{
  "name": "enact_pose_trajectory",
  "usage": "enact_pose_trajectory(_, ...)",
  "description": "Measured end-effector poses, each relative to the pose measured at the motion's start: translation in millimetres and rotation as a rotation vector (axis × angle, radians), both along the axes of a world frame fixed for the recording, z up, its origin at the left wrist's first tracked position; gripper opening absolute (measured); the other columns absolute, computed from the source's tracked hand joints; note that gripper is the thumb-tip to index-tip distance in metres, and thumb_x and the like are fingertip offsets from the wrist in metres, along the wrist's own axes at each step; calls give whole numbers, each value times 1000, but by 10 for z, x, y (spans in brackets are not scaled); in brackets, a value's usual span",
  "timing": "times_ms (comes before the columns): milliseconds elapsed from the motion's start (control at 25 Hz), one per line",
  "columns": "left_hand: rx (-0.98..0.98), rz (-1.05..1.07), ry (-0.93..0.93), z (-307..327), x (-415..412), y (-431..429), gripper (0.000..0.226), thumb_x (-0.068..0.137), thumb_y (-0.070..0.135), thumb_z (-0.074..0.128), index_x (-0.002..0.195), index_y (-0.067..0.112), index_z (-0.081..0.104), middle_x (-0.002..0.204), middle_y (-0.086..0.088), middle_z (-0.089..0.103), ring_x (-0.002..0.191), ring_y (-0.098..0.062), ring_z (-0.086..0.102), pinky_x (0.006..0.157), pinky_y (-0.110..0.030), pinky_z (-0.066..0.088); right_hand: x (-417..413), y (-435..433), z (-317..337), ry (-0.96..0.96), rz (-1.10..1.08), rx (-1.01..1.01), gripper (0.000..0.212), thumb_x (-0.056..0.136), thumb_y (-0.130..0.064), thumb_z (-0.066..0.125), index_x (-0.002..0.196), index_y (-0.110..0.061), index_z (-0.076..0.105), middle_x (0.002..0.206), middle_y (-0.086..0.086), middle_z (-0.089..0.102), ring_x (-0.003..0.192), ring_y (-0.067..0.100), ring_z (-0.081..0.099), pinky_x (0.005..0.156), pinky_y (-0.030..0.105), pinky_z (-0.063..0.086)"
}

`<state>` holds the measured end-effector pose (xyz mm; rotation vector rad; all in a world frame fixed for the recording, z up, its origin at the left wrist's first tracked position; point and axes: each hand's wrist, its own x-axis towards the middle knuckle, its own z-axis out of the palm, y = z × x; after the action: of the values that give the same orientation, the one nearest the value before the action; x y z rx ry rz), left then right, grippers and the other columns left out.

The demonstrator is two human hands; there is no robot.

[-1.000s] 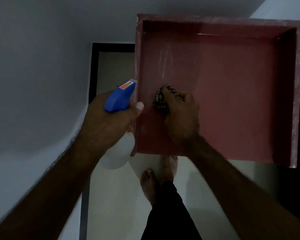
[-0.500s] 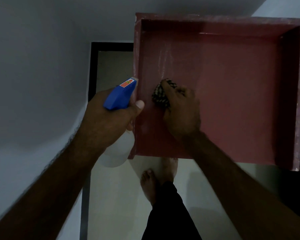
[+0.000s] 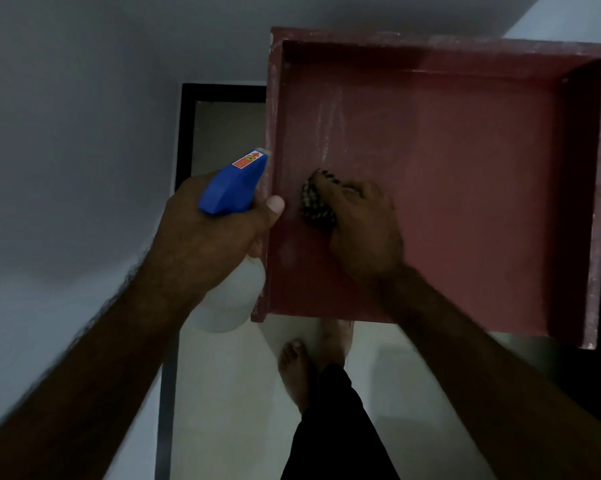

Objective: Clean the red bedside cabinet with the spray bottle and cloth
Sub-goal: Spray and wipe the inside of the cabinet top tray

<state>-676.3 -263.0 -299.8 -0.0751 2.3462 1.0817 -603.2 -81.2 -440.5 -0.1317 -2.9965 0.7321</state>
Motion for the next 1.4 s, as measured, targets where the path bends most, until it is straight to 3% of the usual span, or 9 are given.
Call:
enact_pose_trajectory(200,-15,-17,-18,-34,-17,-25,21,89,37,66,79,21,57,70,-2,65,57,3,63,45,-1,40,-133,164,-19,62,-246,13,68,76,-5,63,144,-13,61,120,14,73,110,43,60,87,53,54)
enact_pose_trajectory(360,-30,-40,-16,-84,-21,-33,24,87,37,68,83,15,60,70,-3,65,59,0,65,47,-4,42,-78,-99,54,0,-5,-19,70,81,-25,37,146,-15,58,137,8,68,123,43,56,94,54,47)
enact_pose_trajectory(600,-68,-97,-19,-132,-90,-24,25,88,36,68,87,11,61,75,-11,67,66,-14,66,53,-8,42,-222,221,-40,48,-300,-65,77,72,8,58,148,-6,56,125,21,69,115,46,56,95,54,52)
enact_pose_trajectory(800,-46,-99,-37,-137,-133,1,27,88,36,68,90,10,62,76,-12,68,66,-14,66,56,-13,44,-257,-122,48,4,-88,-51,74,79,-22,34,150,-13,54,130,10,70,119,39,54,96,50,47)
enact_pose_trajectory(880,-55,-109,-40,-143,-152,15,27,88,36,67,89,10,62,78,-12,68,67,-16,66,59,-16,43,-289,-26,20,32,-59,-43,75,78,-22,35,150,-11,54,122,15,72,114,41,57,92,50,50)
enact_pose_trajectory(1040,-52,-126,-38,-141,-209,12,27,89,37,66,90,10,61,80,-14,68,73,-22,68,63,-22,45,-391,318,-94,-7,-357,-73,80,75,-5,54,154,-18,51,116,21,68,107,41,57,90,46,53)
enact_pose_trajectory(1160,-56,-136,-34,-145,-243,-2,26,88,38,66,89,13,61,77,-10,69,68,-15,68,60,-16,44,-449,144,-45,52,-312,-97,80,70,4,61,149,-11,56,115,22,68,107,45,59,91,49,54)
enact_pose_trajectory(1280,-64,-137,-41,-152,-263,-2,23,89,37,66,87,15,61,75,-8,68,68,-9,66,50,-3,40,-440,28,-23,98,-106,-54,72,73,-5,56,145,-7,60,112,18,72,107,44,61,88,52,54)
enact_pose_trajectory(1400,-52,-133,-45,-153,-298,-4,25,88,37,67,89,13,62,75,-8,68,65,-9,67,52,-5,42,-475,246,-42,76,-194,-67,72,74,-4,56,147,-6,58,113,21,72,106,46,60,88,53,55)
